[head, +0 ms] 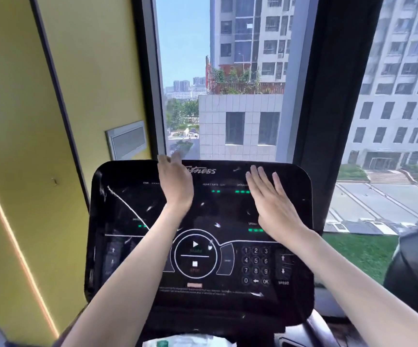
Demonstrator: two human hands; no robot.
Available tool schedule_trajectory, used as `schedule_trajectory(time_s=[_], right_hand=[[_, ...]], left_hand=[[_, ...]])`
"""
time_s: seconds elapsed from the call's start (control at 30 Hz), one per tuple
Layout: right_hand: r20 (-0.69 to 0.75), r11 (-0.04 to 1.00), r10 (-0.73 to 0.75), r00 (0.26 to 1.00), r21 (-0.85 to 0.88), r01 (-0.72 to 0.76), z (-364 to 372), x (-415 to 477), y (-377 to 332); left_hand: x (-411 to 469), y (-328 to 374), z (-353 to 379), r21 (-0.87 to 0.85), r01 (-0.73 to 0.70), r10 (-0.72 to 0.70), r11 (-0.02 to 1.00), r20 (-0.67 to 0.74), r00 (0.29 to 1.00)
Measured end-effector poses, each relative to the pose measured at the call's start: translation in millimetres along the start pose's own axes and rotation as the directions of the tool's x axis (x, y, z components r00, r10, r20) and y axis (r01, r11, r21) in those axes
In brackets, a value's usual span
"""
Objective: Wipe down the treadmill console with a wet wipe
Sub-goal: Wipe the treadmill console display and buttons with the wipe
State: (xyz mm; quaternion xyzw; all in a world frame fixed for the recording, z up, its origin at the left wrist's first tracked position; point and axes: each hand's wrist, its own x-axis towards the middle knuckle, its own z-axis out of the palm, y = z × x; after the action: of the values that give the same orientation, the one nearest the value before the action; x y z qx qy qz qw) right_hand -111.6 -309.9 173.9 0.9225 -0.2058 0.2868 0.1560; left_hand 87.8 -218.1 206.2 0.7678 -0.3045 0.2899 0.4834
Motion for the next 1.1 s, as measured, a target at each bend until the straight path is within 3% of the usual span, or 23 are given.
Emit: schedule_trajectory(time_s=[0.1, 0.13, 0.27, 0.3, 0.37, 0.43, 0.47, 0.57, 0.63, 0.77, 0.8, 0.9, 0.93, 1.0, 1.07, 1.1], right_hand=[[0.057, 1.000, 0.009, 0.998, 0.027, -0.011, 2, 0, -3], [0.063, 0.999, 0.013, 0.998, 0.040, -0.015, 2, 0, -4], [0.046, 0.997, 0.018, 0.999, 0.077, -0.022, 7, 3, -3], [0.036, 0.997, 0.016, 0.999, 0.069, -0.018, 9, 4, -3], [0.019, 1.000, 0.014, 1.000, 0.014, -0.014, 15, 5, -1], [0.009, 0.998, 0.015, 1.000, -0.053, -0.015, 20, 6, 0], [0.002, 0.997, 0.013, 1.000, -0.079, -0.013, 21, 6, 0], [-0.013, 0.994, 0.005, 1.000, -0.106, -0.006, 24, 5, 0], [-0.023, 0.994, 0.014, 1.000, -0.106, -0.017, 26, 5, -2], [-0.037, 0.992, 0.008, 0.999, -0.129, -0.012, 28, 6, -2], [-0.029, 0.990, 0.007, 1.000, -0.138, -0.011, 28, 6, -2], [-0.019, 0.992, 0.006, 1.000, -0.123, -0.009, 29, 6, 0], [-0.024, 0.994, 0.003, 1.000, -0.114, -0.006, 29, 6, 0], [-0.041, 0.994, -0.005, 0.999, -0.110, 0.000, 30, 6, 1], [-0.061, 0.993, -0.014, 0.998, -0.116, 0.007, 30, 6, 3], [-0.065, 0.994, -0.017, 0.998, -0.113, 0.009, 30, 6, 3]], left_hand=[[-28, 24, 12, 0.025, -0.258, 0.253, 0.966, 0.124, 0.960], [-28, 26, 13, 0.025, -0.269, 0.263, 0.963, 0.139, 0.955], [-10, 13, 9, -0.036, 0.062, -0.063, 0.997, -0.023, 0.998], [-13, 17, 10, -0.032, 0.061, -0.062, 0.998, -0.021, 0.998], [-28, 35, 18, -0.005, -0.125, 0.125, 0.992, 0.074, 0.989], [-39, 42, 25, -0.014, -0.333, 0.330, 0.943, 0.172, 0.928], [-33, 39, 24, -0.026, -0.347, 0.345, 0.938, 0.186, 0.920], [-11, 17, 17, -0.057, -0.062, 0.064, 0.996, 0.044, 0.997], [-12, 18, 16, -0.023, -0.009, 0.009, 1.000, 0.000, 1.000], [-35, 32, 28, -0.023, -0.337, 0.335, 0.941, 0.180, 0.925], [-31, 29, 27, -0.031, -0.304, 0.304, 0.952, 0.178, 0.936], [-17, 20, 22, -0.069, 0.021, -0.020, 0.997, 0.027, 0.999], [-20, 25, 22, -0.065, 0.034, -0.034, 0.997, 0.004, 0.999], [-34, 44, 28, -0.063, -0.155, 0.158, 0.986, 0.059, 0.986], [-43, 51, 33, -0.063, -0.366, 0.371, 0.928, 0.167, 0.913], [-39, 49, 32, -0.069, -0.372, 0.378, 0.926, 0.182, 0.908]])
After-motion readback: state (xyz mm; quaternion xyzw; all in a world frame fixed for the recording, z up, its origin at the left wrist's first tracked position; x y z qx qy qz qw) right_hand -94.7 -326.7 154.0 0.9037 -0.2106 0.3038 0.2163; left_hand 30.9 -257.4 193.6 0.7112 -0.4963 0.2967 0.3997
